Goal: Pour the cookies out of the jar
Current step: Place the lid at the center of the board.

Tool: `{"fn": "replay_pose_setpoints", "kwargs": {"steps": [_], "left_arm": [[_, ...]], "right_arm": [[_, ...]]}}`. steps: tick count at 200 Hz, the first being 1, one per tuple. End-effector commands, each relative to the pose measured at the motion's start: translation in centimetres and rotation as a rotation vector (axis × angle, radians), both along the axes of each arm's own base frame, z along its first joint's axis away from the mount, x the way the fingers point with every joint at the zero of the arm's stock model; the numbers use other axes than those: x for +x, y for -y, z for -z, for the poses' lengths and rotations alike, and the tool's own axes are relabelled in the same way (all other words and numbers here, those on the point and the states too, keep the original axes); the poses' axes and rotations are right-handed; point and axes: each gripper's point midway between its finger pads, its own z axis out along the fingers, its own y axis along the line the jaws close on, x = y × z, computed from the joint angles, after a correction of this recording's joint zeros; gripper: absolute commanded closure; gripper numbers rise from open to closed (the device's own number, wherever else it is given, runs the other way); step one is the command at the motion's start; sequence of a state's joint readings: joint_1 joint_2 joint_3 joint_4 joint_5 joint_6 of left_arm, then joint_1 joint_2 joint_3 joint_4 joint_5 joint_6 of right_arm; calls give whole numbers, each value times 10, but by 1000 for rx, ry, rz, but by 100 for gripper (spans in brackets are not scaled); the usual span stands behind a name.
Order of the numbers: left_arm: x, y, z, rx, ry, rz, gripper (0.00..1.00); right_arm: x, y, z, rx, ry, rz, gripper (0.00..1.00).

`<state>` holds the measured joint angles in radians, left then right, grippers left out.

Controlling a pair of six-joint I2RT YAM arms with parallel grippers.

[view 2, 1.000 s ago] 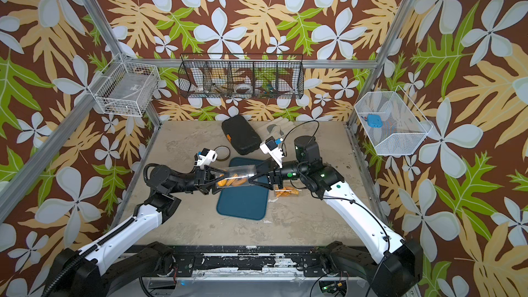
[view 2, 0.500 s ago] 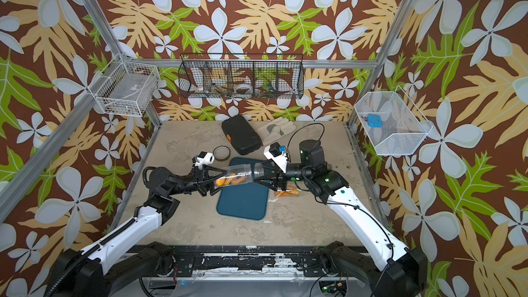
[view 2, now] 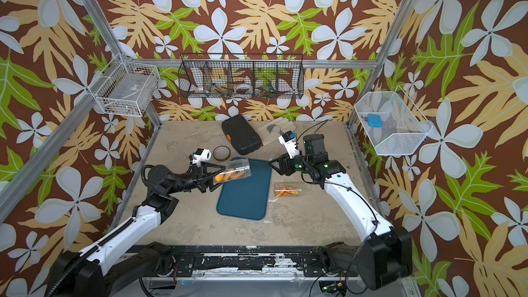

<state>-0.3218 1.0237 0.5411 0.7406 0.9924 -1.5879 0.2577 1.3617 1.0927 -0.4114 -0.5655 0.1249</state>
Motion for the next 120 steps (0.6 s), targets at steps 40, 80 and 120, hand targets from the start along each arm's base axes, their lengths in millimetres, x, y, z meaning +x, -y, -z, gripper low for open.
{"fn": "replay_pose_setpoints", "kwargs": {"steps": [40, 80, 120], "left_arm": [[12, -2, 26, 80, 14, -65, 80], [12, -2, 43, 127, -1, -68, 80], [11, -4, 59, 152, -24, -74, 80]], "right_arm": [[56, 83, 133, -388, -334, 332, 41], [79, 101, 176, -537, -383, 339, 39], [89, 100, 191, -574, -411, 308, 20]]}}
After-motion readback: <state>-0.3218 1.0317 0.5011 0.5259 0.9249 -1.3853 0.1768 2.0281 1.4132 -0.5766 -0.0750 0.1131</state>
